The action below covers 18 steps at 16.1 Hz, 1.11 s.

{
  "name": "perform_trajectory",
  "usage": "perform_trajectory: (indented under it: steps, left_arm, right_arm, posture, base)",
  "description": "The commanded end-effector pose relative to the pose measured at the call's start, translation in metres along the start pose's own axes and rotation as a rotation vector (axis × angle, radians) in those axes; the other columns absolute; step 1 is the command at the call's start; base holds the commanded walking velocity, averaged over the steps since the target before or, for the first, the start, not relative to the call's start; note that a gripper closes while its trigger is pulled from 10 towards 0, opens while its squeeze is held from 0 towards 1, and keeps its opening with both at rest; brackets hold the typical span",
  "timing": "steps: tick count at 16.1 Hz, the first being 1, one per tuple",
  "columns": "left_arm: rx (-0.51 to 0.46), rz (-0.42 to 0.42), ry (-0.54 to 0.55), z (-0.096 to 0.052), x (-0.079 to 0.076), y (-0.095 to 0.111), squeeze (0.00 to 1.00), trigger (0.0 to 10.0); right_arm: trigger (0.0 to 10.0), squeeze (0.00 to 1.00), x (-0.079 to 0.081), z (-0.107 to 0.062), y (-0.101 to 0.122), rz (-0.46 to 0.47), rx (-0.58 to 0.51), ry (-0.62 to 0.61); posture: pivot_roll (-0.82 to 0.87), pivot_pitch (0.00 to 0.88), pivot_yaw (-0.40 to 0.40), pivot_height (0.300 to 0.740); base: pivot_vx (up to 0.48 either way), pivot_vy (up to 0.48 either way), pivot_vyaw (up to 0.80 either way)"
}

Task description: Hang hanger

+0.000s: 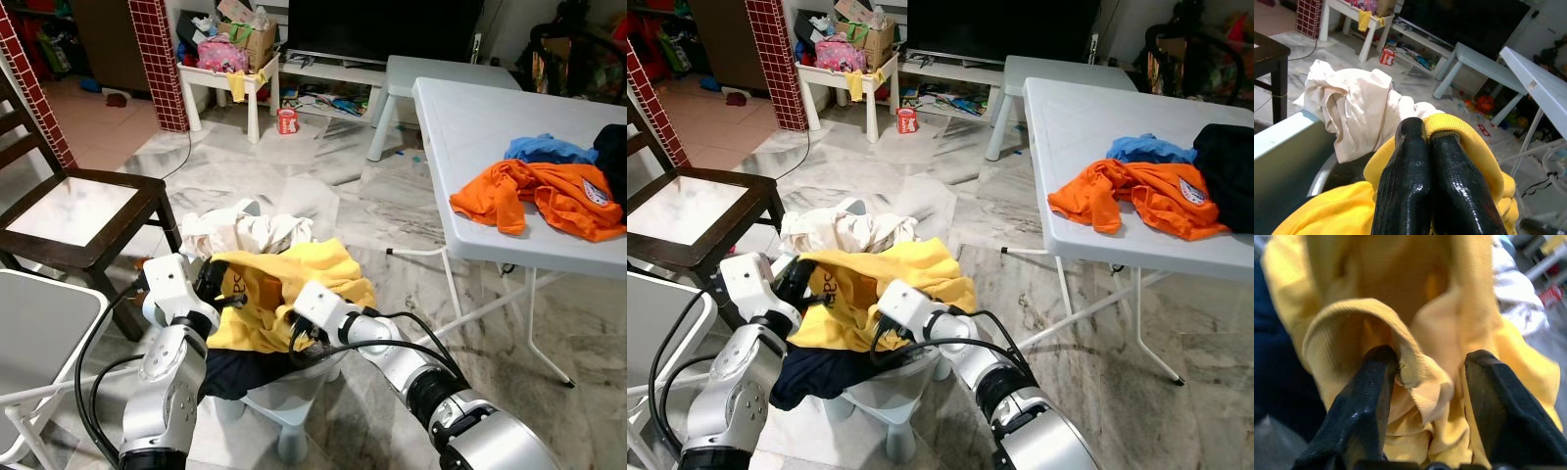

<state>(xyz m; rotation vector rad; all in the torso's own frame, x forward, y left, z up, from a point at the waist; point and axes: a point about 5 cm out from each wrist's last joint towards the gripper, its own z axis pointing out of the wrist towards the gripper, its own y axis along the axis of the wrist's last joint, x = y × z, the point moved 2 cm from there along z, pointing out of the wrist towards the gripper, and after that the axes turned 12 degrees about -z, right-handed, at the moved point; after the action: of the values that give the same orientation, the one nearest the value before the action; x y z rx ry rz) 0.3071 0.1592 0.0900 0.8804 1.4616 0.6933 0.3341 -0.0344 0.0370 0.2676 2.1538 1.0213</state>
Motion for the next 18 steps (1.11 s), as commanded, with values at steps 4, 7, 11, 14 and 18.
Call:
perform_trajectory:
  steps: [4, 7, 11, 14, 18]
  left_arm:
    - [0.071, 0.06, -0.042, -0.007, 0.0, -0.004, 0.0, 0.0]
    - [0.115, 0.105, -0.066, -0.012, 0.002, -0.004, 0.0, 0.0]
    - [0.168, 0.156, -0.074, -0.018, 0.01, -0.004, 0.0, 0.0]
    - [0.167, 0.156, -0.057, -0.018, 0.013, -0.005, 0.0, 0.0]
    - [0.13, 0.151, 0.037, -0.018, 0.027, -0.002, 0.0, 0.0]
  right_arm:
    - [0.0, 0.0, -0.003, -0.003, -0.013, 0.25, 0.043, -0.094]
    - [0.0, 0.0, 0.002, -0.004, -0.017, 0.362, 0.05, -0.133]
    - [0.0, 0.0, 0.007, -0.006, -0.024, 0.465, 0.062, -0.17]
    - [0.0, 0.0, 0.001, -0.009, -0.029, 0.476, 0.061, -0.192]
    - [0.0, 0.0, -0.022, -0.016, -0.027, 0.475, 0.004, -0.288]
  posture:
    - [0.12, 0.02, 0.018, 0.74]
    - [0.13, 0.023, 0.064, 0.74]
    - [0.14, 0.023, 0.104, 0.74]
    - [0.14, 0.014, 0.093, 0.74]
    - [0.14, 0.006, 0.067, 0.74]
  base:
    - [0.0, 0.0, 0.0]
    - [0.0, 0.0, 0.0]
    - [0.0, 0.0, 0.0]
    - [0.0, 0.0, 0.0]
    - [0.0, 0.0, 0.0]
